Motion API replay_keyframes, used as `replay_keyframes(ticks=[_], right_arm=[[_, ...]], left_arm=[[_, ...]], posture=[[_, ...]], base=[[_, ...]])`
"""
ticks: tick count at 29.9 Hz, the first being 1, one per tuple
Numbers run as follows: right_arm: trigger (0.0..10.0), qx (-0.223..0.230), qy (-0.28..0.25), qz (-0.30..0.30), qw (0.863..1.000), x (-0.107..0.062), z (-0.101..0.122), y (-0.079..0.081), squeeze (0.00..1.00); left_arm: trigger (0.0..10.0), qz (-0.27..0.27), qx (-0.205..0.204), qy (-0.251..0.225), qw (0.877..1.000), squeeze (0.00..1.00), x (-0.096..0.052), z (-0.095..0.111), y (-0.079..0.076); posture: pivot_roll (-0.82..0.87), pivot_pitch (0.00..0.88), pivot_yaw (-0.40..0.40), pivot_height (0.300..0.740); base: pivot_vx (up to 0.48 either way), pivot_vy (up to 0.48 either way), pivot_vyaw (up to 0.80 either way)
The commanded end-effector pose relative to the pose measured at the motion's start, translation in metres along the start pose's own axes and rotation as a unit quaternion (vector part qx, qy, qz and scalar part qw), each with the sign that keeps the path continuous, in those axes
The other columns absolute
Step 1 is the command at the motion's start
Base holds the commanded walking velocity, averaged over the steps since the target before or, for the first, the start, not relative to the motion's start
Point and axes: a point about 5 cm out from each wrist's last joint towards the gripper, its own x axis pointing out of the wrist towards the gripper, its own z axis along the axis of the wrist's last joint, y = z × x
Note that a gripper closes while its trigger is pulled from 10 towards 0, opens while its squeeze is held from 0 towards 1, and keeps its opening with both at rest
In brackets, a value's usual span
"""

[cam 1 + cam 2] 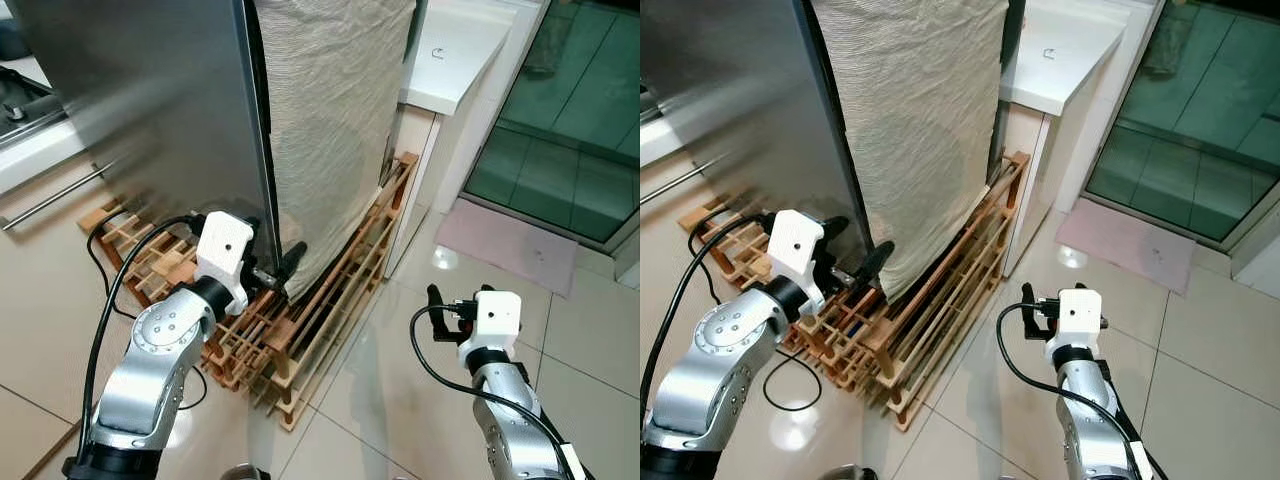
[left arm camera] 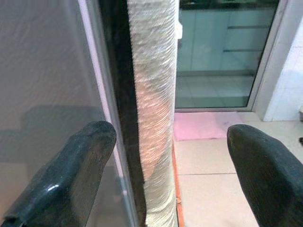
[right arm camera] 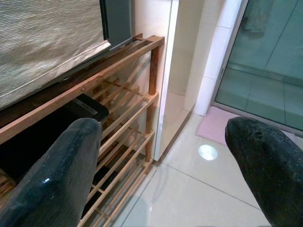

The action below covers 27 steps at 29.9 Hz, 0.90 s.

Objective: Restocking fridge

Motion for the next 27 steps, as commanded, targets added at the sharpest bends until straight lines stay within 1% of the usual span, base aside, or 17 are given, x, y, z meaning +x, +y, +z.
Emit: replay_keyframes(ticks=[1,10,11,15,17,19,23,27], right_arm=[[10.0,-0.005,-0.001,-0.001,1.0,0.001,0.0,-0.002,0.0],[10.0,-0.006,-0.004,-0.001,1.0,0.003,0.001,-0.003,0.0],[10.0,-0.006,-0.004,-0.001,1.0,0.003,0.001,-0.003,0.0],[10.0,-0.006,-0.005,-0.001,1.0,0.003,0.002,-0.003,0.0],[10.0,-0.006,-0.007,-0.001,1.0,0.003,0.003,-0.002,0.0],[10.0,-0.006,-0.008,-0.001,1.0,0.003,0.003,-0.002,0.0],[10.0,-0.007,-0.009,0.0,1.0,0.002,0.003,-0.002,0.0],[10.0,-0.008,-0.008,0.0,1.0,0.002,0.002,-0.002,0.0]], left_arm=[[10.0,-0.008,-0.001,-0.006,1.0,0.0,0.001,0.005,-0.002],[10.0,-0.024,-0.012,-0.006,1.0,0.0,0.011,0.003,-0.009],[10.0,-0.029,-0.016,-0.007,0.999,0.0,0.016,0.003,-0.011],[10.0,-0.032,-0.02,-0.008,0.999,0.0,0.02,0.002,-0.013],[10.0,-0.031,-0.017,-0.008,0.999,0.0,0.026,0.001,-0.015],[10.0,-0.03,-0.016,-0.008,0.999,0.0,0.027,0.001,-0.015],[10.0,0.001,0.003,-0.015,1.0,0.0,0.033,0.003,-0.008],[10.0,0.014,0.011,-0.018,1.0,0.0,0.034,0.005,-0.004]], posture=[[0.01,0.009,-0.002,0.74],[0.0,0.002,-0.005,0.74],[0.0,0.002,-0.006,0.74],[0.0,0.002,-0.006,0.74],[-0.01,0.0,-0.006,0.74],[-0.01,0.0,-0.006,0.74],[-0.02,0.0,-0.007,0.74],[-0.02,0.0,-0.007,0.74]], base=[[0.0,0.0,0.0],[0.0,0.0,0.0],[0.0,0.0,0.0],[0.0,0.0,0.0],[0.0,0.0,0.0],[0.0,0.0,0.0],[0.0,0.0,0.0],[0.0,0.0,0.0]])
